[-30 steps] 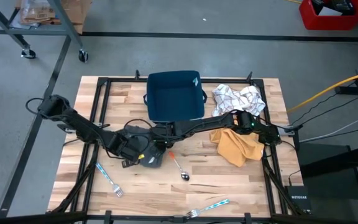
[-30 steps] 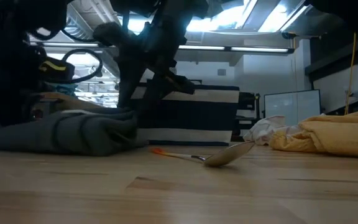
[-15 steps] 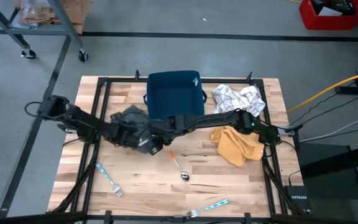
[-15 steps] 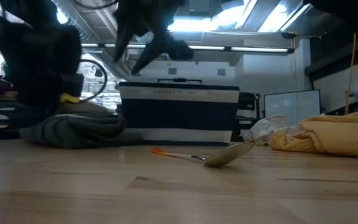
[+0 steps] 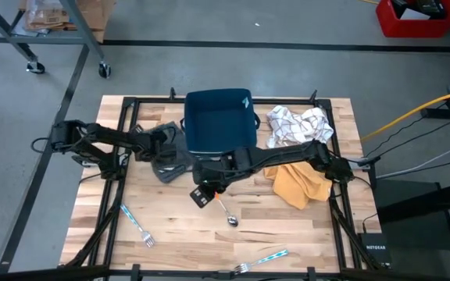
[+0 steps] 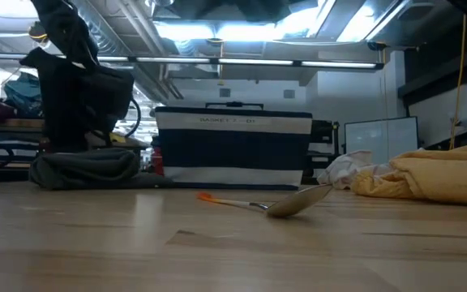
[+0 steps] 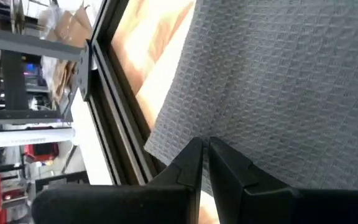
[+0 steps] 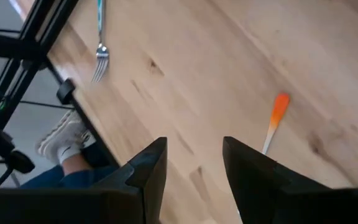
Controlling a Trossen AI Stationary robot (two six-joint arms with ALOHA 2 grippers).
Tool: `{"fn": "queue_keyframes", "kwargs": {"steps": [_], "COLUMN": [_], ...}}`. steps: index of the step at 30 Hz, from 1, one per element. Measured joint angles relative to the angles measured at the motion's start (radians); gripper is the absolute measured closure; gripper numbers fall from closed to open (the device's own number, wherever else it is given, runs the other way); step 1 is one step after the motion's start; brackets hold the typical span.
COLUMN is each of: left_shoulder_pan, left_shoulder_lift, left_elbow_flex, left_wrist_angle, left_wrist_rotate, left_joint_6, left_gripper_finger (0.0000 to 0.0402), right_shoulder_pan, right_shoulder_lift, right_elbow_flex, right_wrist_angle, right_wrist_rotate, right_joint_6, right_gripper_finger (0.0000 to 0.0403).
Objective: Fold towel
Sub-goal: Fold the gray towel, then fold the yellow towel
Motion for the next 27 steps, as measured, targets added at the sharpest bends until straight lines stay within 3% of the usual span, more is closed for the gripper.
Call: {"fn": "queue_keyframes", "kwargs": {"steps": [5,10,15,22,27], "left_shoulder_pan": [-0.025,-0.087,-0.153,-0.228,-0.289], "left_shoulder_lift": [-0.060,-0.185,-0.337,-0.484,-0.500], "left_elbow_flex": [0.028,0.081,0.134,0.151,0.151], "left_wrist_angle": [-0.006,-0.023,-0.022,0.043,0.109], "left_wrist_rotate": [0.072,0.162,0.329,0.549,0.604], "left_joint_6": [0.017,0.057,0.125,0.043,0.002], "left_gripper_finger": [0.0382,0.0383,0.0383,0.0383,0.0383], "right_shoulder_pan": [0.033,0.061,0.074,0.072,0.071], "right_shoulder_lift": [-0.049,-0.118,-0.181,-0.235,-0.238], "right_elbow_flex": [0.000,0.000,0.000,-0.012,-0.049], "right_wrist_angle": [-0.064,-0.247,-0.418,-0.411,-0.415], "right_wrist_rotate": [0.052,0.187,0.299,0.358,0.395], "right_joint_6": [0.065,0.164,0.322,0.313,0.226], "right_gripper_finger": [0.0243,0.0243,0.0243,0.0243,0.0243]}}
